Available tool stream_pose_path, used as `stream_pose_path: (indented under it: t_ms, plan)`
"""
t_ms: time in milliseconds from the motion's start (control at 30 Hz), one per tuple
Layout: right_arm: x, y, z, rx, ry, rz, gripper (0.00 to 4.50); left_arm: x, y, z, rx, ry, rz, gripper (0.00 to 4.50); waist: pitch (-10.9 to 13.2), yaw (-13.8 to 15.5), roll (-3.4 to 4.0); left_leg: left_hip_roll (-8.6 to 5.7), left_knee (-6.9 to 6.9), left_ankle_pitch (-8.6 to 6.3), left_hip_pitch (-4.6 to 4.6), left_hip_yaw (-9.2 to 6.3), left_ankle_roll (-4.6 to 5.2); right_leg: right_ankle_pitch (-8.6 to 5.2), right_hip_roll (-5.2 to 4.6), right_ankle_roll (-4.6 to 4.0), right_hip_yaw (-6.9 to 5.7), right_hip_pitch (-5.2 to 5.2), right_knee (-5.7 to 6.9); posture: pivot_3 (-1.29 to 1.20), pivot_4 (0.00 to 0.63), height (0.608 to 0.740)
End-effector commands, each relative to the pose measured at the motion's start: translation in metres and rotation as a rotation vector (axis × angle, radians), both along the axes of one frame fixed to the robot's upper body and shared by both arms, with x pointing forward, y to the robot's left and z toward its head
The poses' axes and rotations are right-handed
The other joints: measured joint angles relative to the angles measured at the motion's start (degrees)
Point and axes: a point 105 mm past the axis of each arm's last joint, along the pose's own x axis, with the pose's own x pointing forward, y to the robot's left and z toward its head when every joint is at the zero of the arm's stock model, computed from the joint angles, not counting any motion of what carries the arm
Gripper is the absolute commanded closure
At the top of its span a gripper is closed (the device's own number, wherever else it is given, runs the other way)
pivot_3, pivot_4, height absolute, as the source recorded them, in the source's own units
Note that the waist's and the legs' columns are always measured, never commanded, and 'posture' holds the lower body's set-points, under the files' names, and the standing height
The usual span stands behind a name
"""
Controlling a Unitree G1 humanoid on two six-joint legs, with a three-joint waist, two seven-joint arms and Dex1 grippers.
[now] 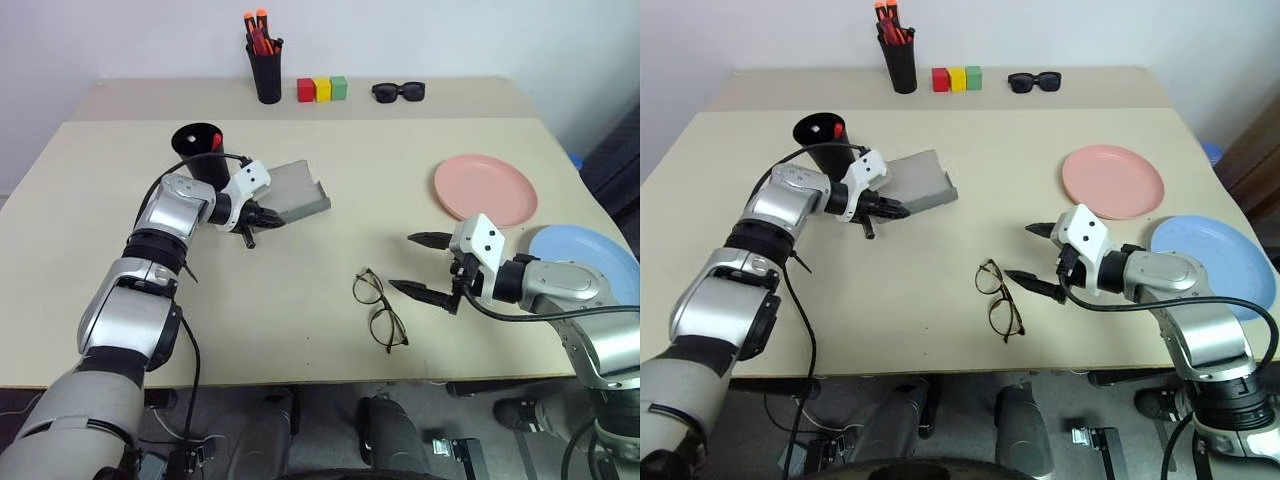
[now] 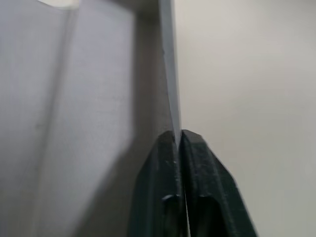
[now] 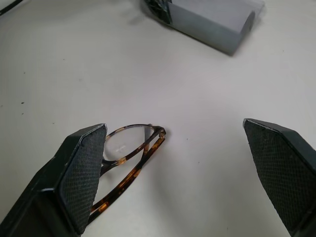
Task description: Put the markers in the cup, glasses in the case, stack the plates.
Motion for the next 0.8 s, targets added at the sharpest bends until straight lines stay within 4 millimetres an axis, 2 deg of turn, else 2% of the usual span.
stream_pose_path:
  t_ms: [33,100,200,333,467,600,700,733,800]
  plan:
    - [0.001,0.003,0.014,-0.001,-0.063,0.022,0.00,-0.013,-0.006,0.014,-0.043,-0.040,-0.120,4.44,0.00,0.00,0.00,0.01,0.00,0.00,0.00,0.00,0.00,0.00,-0.01,0.00,0.00,0.00,0.00,0.00,0.150,0.740]
    - [0.001,0.003,0.015,-0.003,-0.066,0.026,0.00,-0.022,-0.005,0.013,-0.053,-0.025,-0.164,4.44,0.00,-0.04,0.00,0.03,0.00,0.00,0.00,-0.01,0.00,0.00,-0.01,-0.01,0.00,0.00,0.00,0.00,0.150,0.740]
    - [0.002,0.005,0.017,-0.006,-0.067,0.041,0.00,-0.046,0.001,0.010,-0.032,0.023,-0.268,4.44,0.01,-0.40,0.02,0.08,-0.02,0.00,0.00,-0.01,0.00,-0.02,0.00,-0.05,0.01,-0.03,0.01,0.00,0.150,0.740]
    - [0.001,0.008,0.017,-0.004,-0.051,0.057,0.00,-0.065,0.009,0.004,0.019,0.085,-0.307,4.44,0.01,-0.33,0.02,0.12,-0.01,0.00,0.01,-0.08,0.00,-0.08,0.00,-0.16,0.02,-0.03,0.01,0.00,0.150,0.740]
    - [-0.001,0.006,0.012,0.004,0.015,0.050,0.00,-0.078,0.011,0.000,0.065,0.117,-0.325,4.44,0.01,0.03,0.02,0.10,0.01,-0.01,0.01,-0.18,0.01,-0.10,-0.02,-0.20,0.03,0.00,-0.01,0.00,0.150,0.740]
    - [-0.002,0.005,0.008,0.006,0.082,0.030,0.00,-0.080,0.009,-0.001,0.035,0.141,-0.304,4.44,0.01,0.11,0.02,0.10,0.02,-0.01,0.01,-0.22,0.02,-0.12,-0.03,-0.23,0.02,0.01,-0.02,0.00,0.150,0.740]
    - [-0.003,0.006,0.007,0.021,0.116,0.016,0.00,-0.078,0.006,-0.001,0.029,0.120,-0.299,3.68,0.01,0.04,0.02,0.10,0.01,-0.01,0.01,-0.22,0.02,-0.12,-0.03,-0.23,0.02,0.00,-0.02,0.00,0.150,0.740]
    - [-0.002,0.005,0.006,0.024,0.129,0.007,0.00,-0.078,0.005,-0.001,0.025,0.109,-0.297,3.31,0.01,0.04,0.02,0.11,0.01,-0.01,0.01,-0.22,0.02,-0.12,-0.03,-0.23,0.03,0.00,-0.02,0.00,0.150,0.740]
    - [-0.002,0.004,0.006,0.027,0.150,-0.006,0.00,-0.077,0.000,0.004,-0.016,0.086,-0.294,2.28,0.01,0.05,0.02,0.11,0.01,-0.01,0.01,-0.22,0.02,-0.12,-0.03,-0.23,0.02,0.00,-0.02,0.00,0.150,0.740]
